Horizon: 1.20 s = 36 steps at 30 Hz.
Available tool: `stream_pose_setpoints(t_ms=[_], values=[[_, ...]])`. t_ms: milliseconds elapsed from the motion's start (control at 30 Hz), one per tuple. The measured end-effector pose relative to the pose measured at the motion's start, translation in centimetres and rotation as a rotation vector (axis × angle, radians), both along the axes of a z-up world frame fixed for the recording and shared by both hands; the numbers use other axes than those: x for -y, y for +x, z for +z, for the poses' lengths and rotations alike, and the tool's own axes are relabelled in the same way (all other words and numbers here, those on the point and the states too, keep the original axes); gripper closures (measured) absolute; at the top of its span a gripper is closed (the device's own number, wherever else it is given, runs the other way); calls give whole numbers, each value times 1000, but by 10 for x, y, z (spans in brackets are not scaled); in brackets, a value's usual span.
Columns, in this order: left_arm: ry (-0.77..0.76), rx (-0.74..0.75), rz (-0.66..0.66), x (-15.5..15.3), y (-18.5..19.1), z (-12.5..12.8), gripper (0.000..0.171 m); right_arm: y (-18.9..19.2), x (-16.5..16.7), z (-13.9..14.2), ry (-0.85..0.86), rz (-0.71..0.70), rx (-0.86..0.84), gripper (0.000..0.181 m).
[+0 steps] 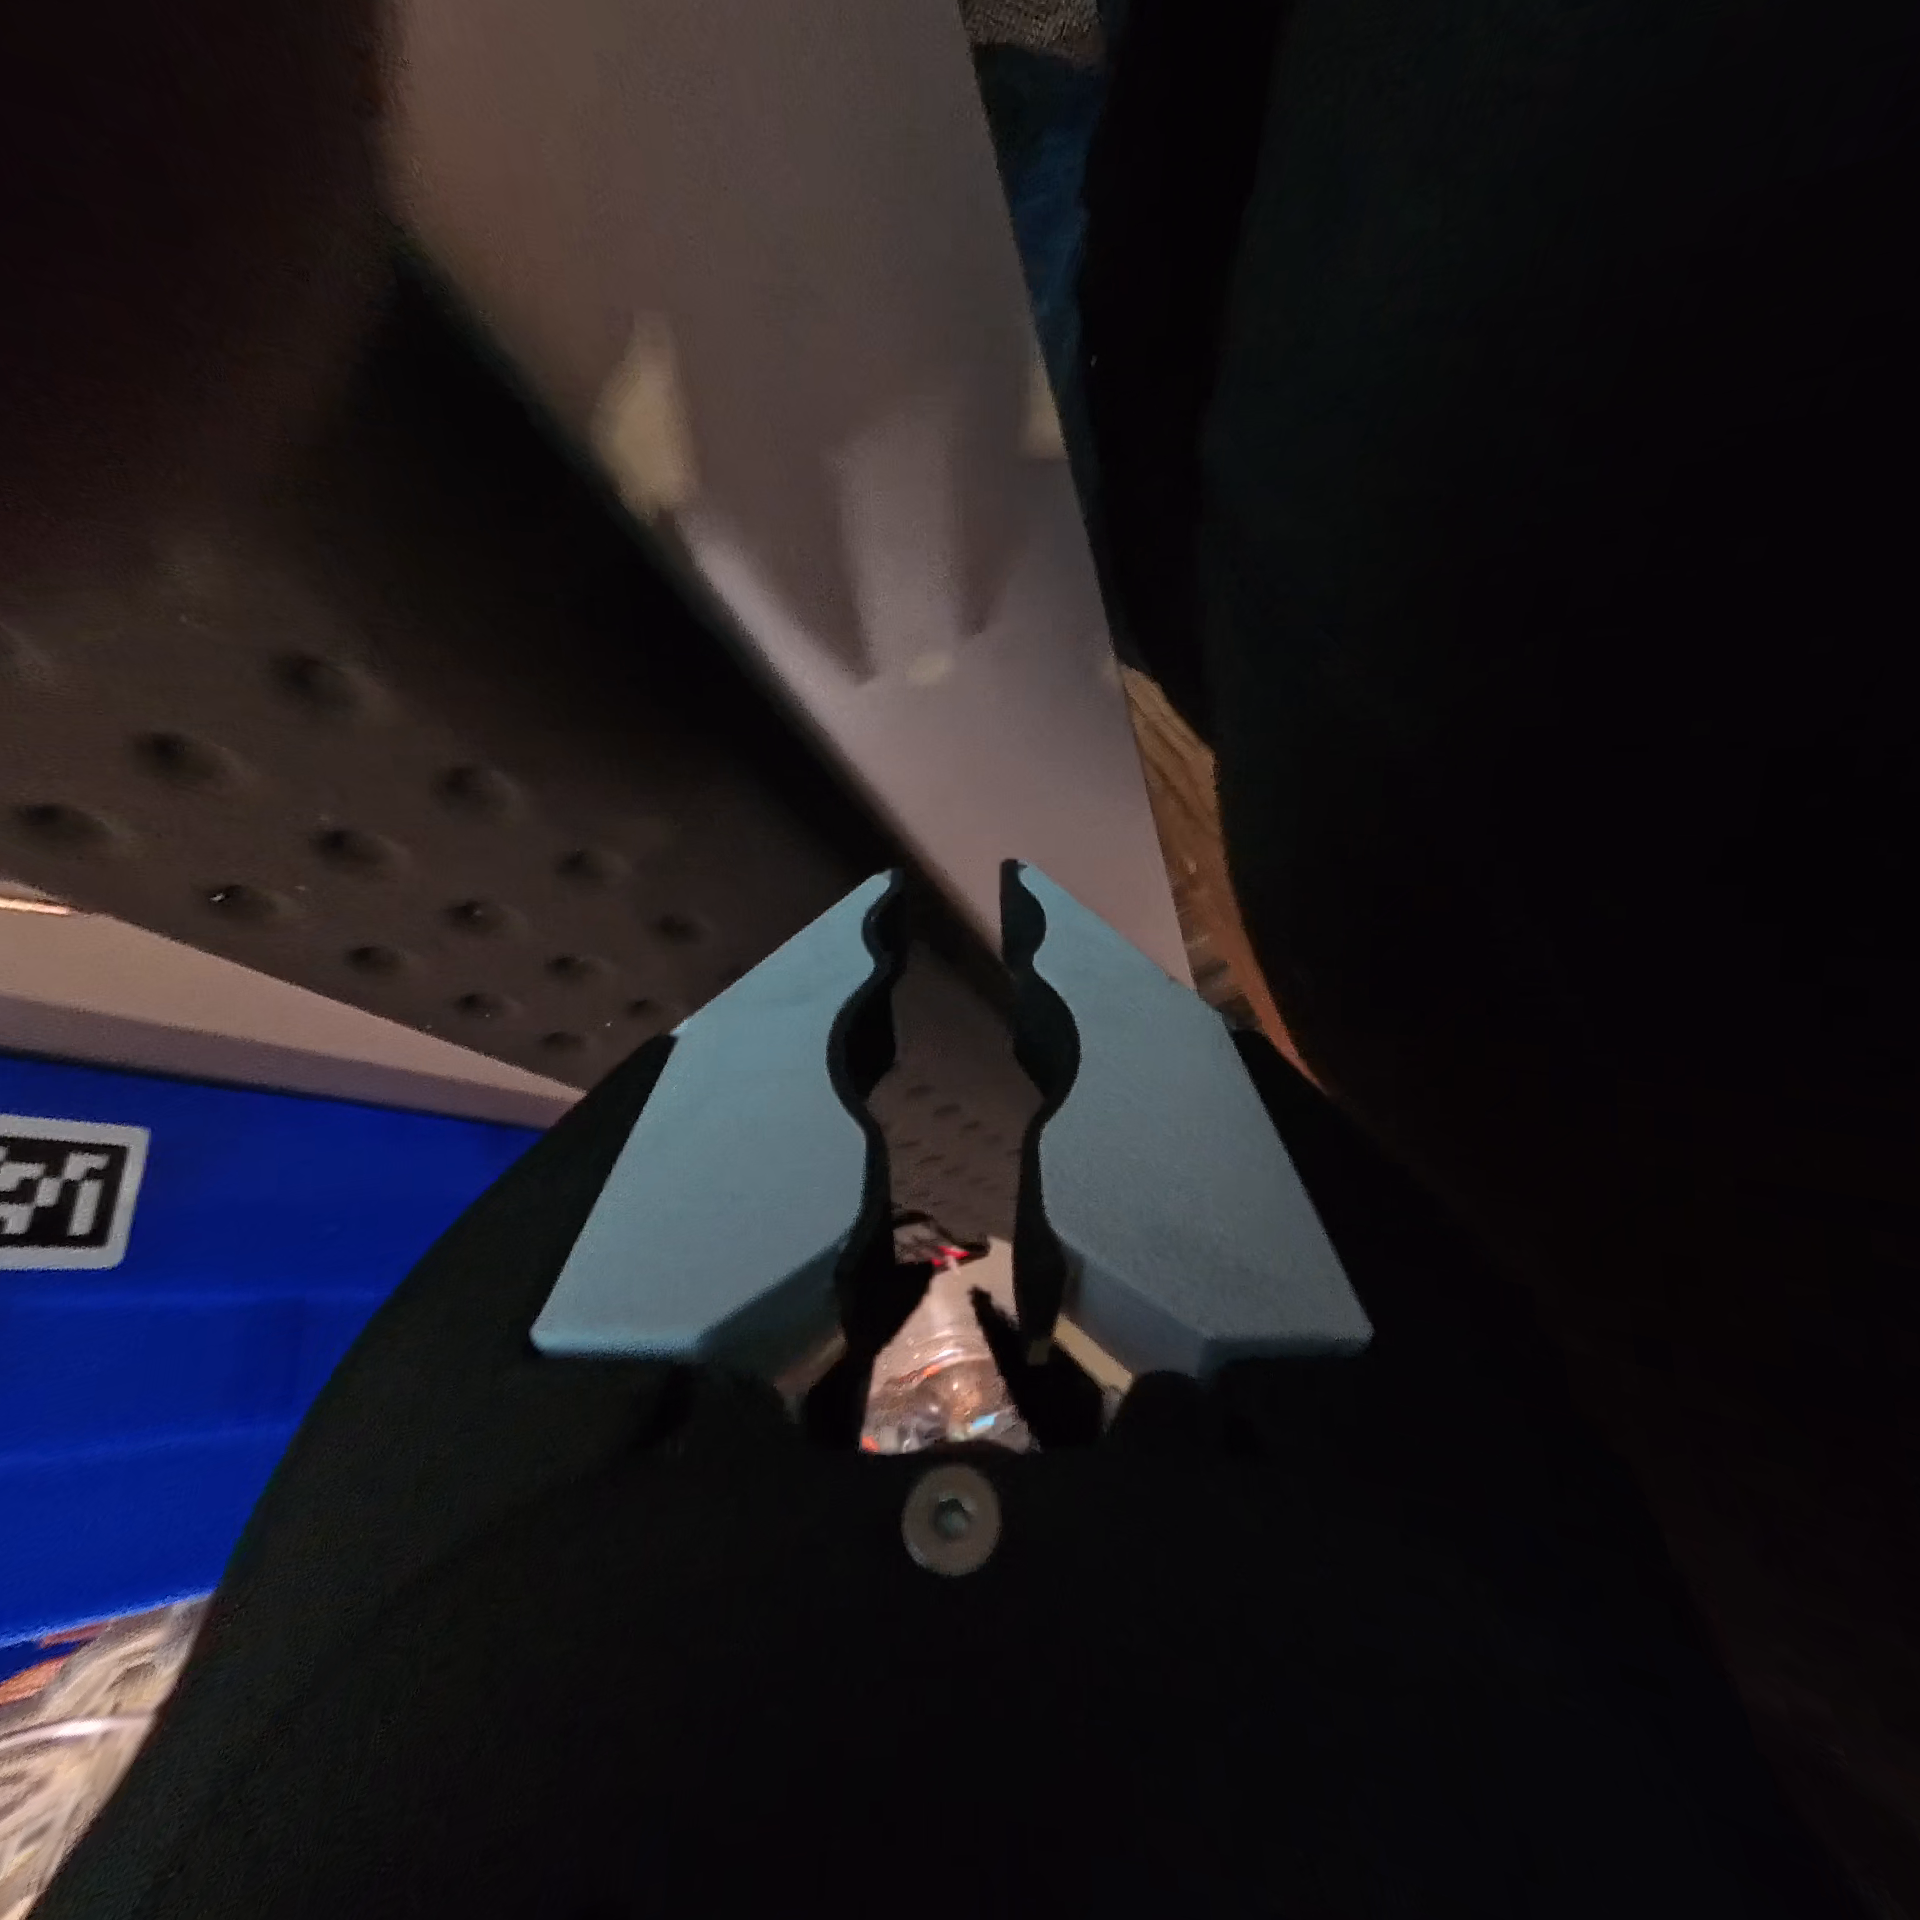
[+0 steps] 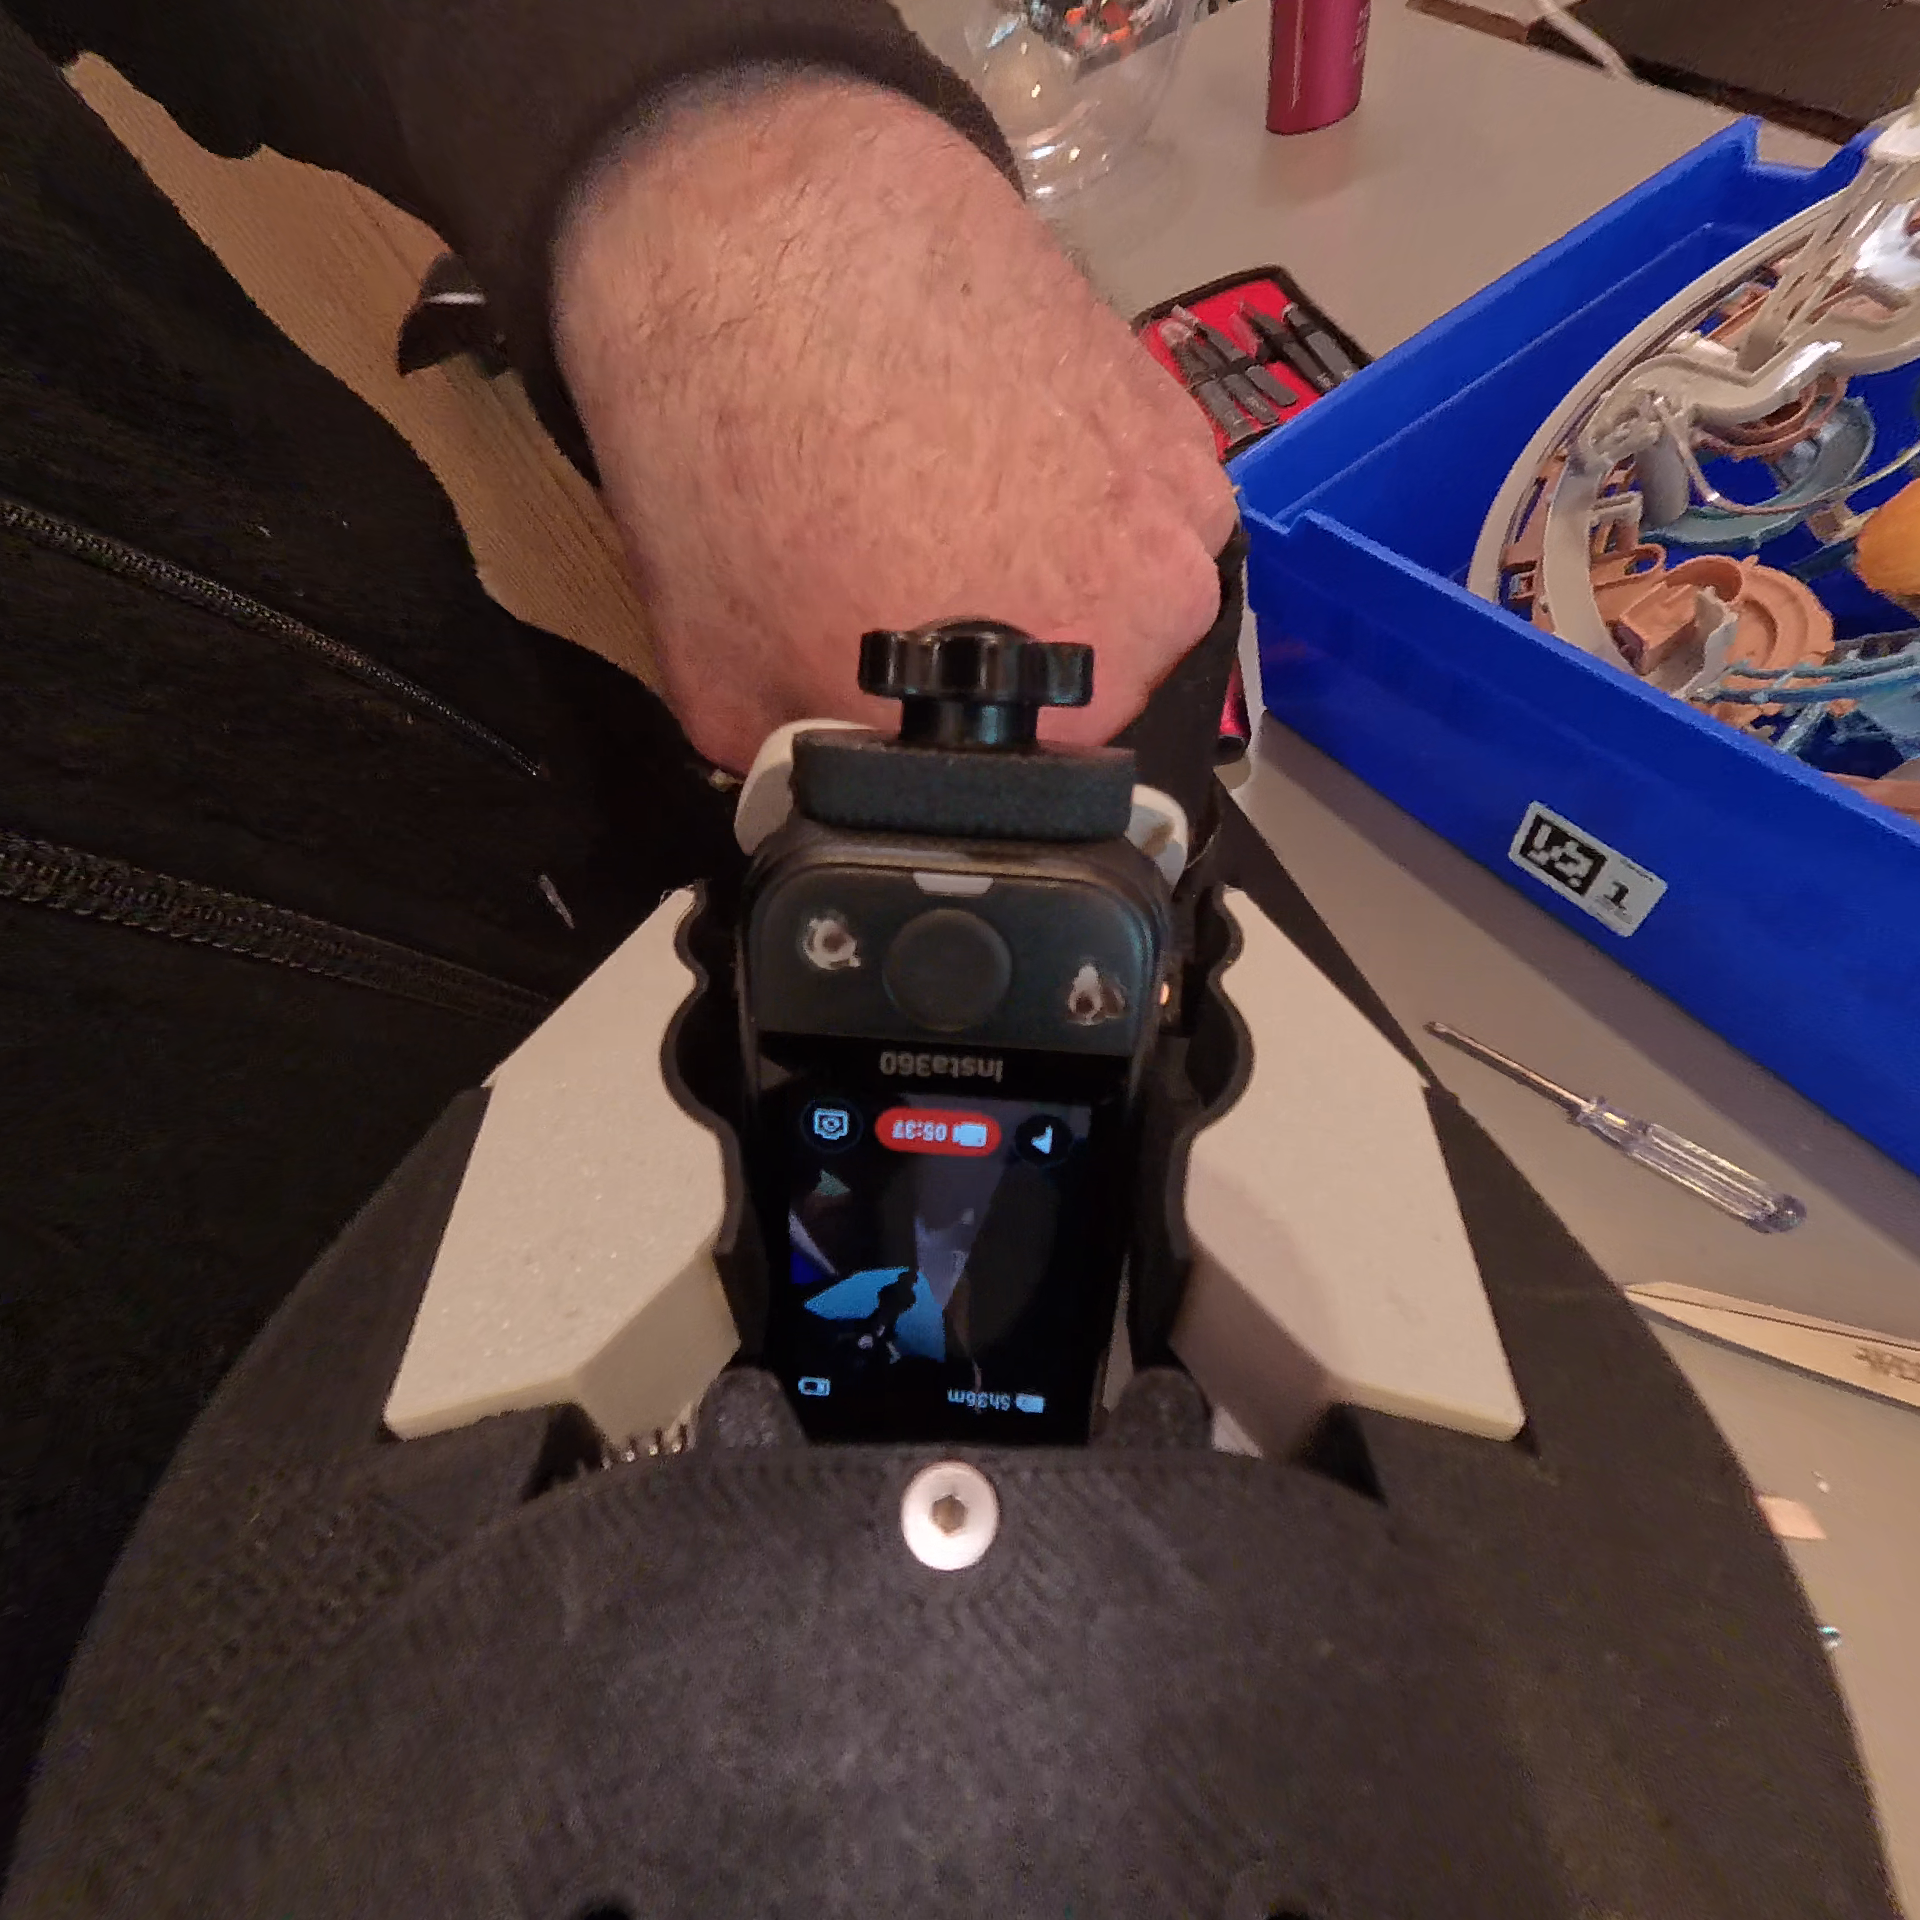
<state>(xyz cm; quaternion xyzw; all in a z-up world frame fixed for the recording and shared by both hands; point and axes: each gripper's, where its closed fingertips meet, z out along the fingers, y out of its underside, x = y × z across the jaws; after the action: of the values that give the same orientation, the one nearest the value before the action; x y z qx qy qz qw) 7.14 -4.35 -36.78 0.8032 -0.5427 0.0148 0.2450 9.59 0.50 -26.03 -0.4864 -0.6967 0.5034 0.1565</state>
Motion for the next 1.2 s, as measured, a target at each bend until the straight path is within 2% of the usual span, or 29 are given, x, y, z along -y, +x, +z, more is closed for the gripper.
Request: stream_pose_setpoints(t_ms=[233, 367, 433, 600, 900, 967, 1067, 1200], values=[[-4, 26, -49, -4, -12, 3, 148, -12, -4, 4, -19, -38, 11, 93], [13, 48, -59, -8, -16, 1, 153, -19, -6, 3, -13, -45, 34, 93], [23, 54, -52, -7, -15, 1, 149, -20, -4, 3, -4, -40, 39, 93], [46, 77, -76, -14, -19, -3, 164, -25, -7, 2, -1, -58, 55, 93], [48, 93, -97, -8, -15, -4, 154, -22, -2, 1, -14, -70, 69, 93], [39, 95, -107, -5, -14, -4, 145, -22, 1, 2, -18, -77, 67, 93], [43, 91, -116, -3, -13, -4, 141, -20, 3, 2, -11, -84, 65, 93], [79, 84, -136, -12, -16, -7, 159, -21, 0, 0, 23, -102, 62, 94]])
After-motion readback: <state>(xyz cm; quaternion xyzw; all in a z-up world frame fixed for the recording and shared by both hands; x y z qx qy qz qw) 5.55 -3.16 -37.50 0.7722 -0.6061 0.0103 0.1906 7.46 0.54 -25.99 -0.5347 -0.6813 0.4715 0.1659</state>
